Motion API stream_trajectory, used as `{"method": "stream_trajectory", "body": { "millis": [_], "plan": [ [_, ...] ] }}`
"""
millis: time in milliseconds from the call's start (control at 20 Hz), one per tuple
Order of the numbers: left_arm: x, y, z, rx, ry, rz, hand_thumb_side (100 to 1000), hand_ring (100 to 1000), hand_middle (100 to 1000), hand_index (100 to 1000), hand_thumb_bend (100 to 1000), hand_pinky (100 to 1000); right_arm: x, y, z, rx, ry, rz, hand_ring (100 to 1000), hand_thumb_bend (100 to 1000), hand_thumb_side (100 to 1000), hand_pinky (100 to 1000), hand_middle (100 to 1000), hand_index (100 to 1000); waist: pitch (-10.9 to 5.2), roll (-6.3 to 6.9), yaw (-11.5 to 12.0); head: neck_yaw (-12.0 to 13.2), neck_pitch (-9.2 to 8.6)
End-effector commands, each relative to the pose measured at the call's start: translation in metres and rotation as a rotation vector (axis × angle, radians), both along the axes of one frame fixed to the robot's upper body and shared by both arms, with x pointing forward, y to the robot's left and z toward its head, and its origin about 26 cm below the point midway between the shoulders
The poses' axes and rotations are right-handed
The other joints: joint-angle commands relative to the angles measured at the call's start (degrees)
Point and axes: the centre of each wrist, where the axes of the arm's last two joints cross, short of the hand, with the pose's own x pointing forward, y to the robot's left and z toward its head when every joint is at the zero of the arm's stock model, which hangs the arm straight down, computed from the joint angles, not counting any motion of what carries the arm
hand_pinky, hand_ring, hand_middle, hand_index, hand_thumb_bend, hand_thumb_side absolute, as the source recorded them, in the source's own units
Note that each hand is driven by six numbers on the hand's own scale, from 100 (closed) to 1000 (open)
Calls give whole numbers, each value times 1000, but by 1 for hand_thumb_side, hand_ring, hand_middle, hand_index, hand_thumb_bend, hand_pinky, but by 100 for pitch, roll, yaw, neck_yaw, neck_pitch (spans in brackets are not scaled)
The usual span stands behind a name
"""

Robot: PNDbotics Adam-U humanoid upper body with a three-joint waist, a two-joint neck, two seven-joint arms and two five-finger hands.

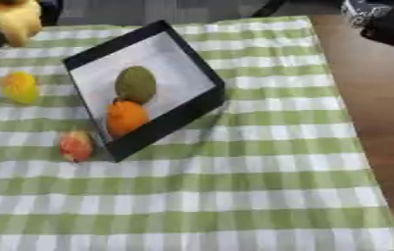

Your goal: Pick up objects on the table and place them in the box.

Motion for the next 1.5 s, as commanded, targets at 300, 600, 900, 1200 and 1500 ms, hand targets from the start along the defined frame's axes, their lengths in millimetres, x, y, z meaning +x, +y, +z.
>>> {"method": "stream_trajectory", "body": {
  "millis": [300,600,900,1200,1500],
  "plan": [
    [45,-50,0,6,3,-86,100,738,662,582,249,762,-2,9,16,-15,-38,54,740,178,370,886,689,781,-66,51,-134,96,-12],
    [72,-59,-26,-13,58,-81,100,729,656,588,227,750,0,15,20,-3,-49,84,740,176,371,887,689,781,-2,31,-310,174,-12],
    [88,-73,-57,20,101,-120,100,732,663,605,233,758,1,20,21,11,-49,108,739,172,374,888,688,780,48,31,-384,263,-12],
    [99,-72,-79,85,161,-107,100,759,704,659,268,782,1,21,21,18,-48,112,739,170,375,888,688,780,63,27,-409,322,-12],
    [107,-65,-95,149,243,-74,108,815,768,756,356,834,1,20,20,23,-47,108,739,169,374,888,688,780,62,27,-422,357,-12]
  ]
}}
